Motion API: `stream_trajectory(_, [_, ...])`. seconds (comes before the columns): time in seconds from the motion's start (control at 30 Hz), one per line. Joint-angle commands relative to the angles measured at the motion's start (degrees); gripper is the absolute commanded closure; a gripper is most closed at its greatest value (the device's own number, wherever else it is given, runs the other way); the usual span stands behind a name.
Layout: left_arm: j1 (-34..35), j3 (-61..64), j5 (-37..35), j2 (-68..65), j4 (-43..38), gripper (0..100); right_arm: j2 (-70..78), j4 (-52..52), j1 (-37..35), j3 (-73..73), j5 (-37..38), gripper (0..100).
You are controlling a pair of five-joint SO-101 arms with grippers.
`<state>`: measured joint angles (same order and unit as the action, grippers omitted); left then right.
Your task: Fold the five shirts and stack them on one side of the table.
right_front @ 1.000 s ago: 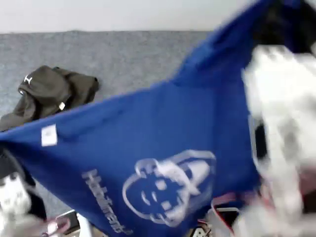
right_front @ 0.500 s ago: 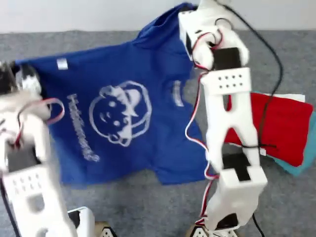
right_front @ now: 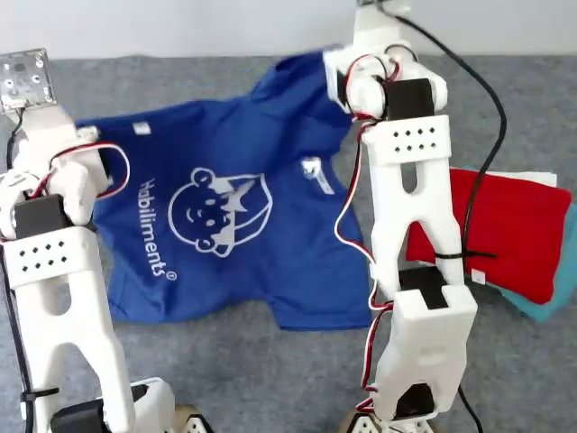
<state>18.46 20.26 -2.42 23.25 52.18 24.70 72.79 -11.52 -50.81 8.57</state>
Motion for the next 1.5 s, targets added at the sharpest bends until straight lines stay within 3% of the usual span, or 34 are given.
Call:
stream_trajectory(0.0, [-0.3, 0.3, 6.2, 0.4, 6.5, 99, -5.5, 12.4, -1.9, -2.9, 7.5, 99.1])
stream_trajectory(0.2, [1.1, 14.5, 12.0, 0.4, 8.9, 99, -9.5, 30.2, -2.4, -2.6, 18.9, 99.0])
stream_trajectory(0.47, [-0.3, 40.5, 14.9, 9.0, 0.2, 99, -22.5, 29.9, 3.3, 18.5, 23.2, 99.0])
stream_trajectory(0.63, [3.6, 50.3, 20.6, 23.2, -0.1, 99, -35.1, 25.6, 3.7, 36.8, 25.9, 99.0])
stream_trajectory(0.83, [7.8, 48.7, 21.0, 36.7, 0.2, 99, -45.8, 17.2, 1.0, 53.6, 22.9, 99.0])
stream_trajectory(1.0, [7.9, 57.5, 21.2, 37.5, -7.6, 99, -50.5, 13.6, -1.4, 69.0, 22.6, 99.0])
stream_trajectory(1.13, [9.1, 64.6, 23.7, 38.0, -13.3, 99, -55.3, 5.8, 3.1, 83.3, 23.1, 99.0])
stream_trajectory(1.33, [18.3, 64.0, 28.6, 37.5, -16.2, 99, -59.9, 2.5, 5.7, 94.4, 25.8, 99.0])
stream_trajectory(1.47, [19.7, 60.8, 28.5, 37.7, -16.3, 99, -61.5, -0.4, 6.6, 93.5, 23.6, 99.0])
